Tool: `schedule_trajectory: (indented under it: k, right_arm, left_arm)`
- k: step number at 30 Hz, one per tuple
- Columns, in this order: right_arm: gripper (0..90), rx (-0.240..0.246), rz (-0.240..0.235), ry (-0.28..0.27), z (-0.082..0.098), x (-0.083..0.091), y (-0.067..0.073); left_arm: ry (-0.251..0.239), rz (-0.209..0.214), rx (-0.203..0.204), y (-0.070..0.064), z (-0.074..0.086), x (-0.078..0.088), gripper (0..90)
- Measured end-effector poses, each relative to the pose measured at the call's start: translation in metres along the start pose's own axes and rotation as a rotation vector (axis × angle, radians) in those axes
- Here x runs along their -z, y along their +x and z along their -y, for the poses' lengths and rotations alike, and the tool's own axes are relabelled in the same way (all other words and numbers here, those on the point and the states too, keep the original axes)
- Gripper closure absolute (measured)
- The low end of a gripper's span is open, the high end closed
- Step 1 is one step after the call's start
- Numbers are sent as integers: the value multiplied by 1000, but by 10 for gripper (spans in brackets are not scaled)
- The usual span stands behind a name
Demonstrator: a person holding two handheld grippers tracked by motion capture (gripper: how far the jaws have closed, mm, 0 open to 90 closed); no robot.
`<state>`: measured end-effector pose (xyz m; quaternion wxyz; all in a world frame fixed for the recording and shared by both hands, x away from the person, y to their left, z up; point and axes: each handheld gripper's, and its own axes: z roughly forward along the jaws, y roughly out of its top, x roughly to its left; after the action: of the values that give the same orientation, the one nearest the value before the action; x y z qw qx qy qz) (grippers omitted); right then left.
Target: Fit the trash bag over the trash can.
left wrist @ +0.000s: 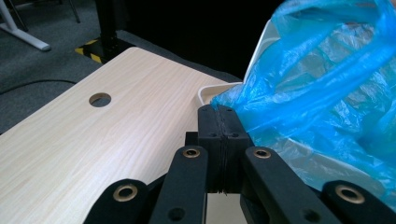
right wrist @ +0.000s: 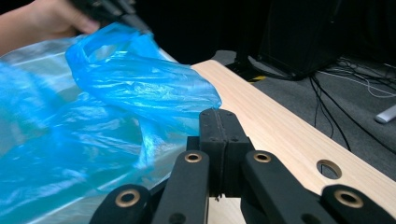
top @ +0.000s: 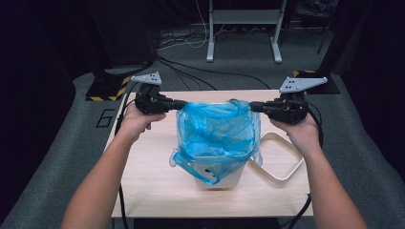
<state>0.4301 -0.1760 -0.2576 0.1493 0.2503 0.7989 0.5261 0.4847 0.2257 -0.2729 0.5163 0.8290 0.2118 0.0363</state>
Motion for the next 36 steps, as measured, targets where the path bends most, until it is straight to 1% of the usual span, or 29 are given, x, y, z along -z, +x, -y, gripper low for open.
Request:
schedule_trajectory:
  k: [2, 5, 8, 13, 18, 20, 21, 24, 28, 36]
  right_arm:
    - [899, -20, 10, -3, 1, -3, -6]
    - [899, -37, 28, 13, 4, -8, -14]
    - [899, -52, 48, 40, 9, -14, -20]
    - [899, -97, 52, 83, 21, -23, -29]
    - [899, -113, 44, 135, 35, -28, -30]
    - [899, -115, 39, 145, 39, -29, -30]
    - [899, -118, 33, 152, 40, -29, -29]
    - [899, -118, 15, 164, 45, -29, -28]
    - [899, -118, -3, 181, 52, -31, -26]
    - [899, -131, -15, 212, 66, -38, -26]
  left_arm:
    - [-2, -3, 8, 2, 2, -1, 891]
    - [5, -10, 18, 5, 4, -5, 891]
    - [18, -17, 24, 8, 7, -8, 891]
    - [37, -11, 38, 11, 13, -14, 891]
    - [55, -4, 41, 11, 20, -20, 891]
    - [61, 2, 45, 11, 25, -21, 891]
    - [61, 2, 45, 11, 25, -21, 891]
    - [63, 21, 48, 11, 30, -20, 891]
    - [68, 30, 55, 12, 37, -22, 891]
    - [95, 43, 79, 16, 51, -31, 891]
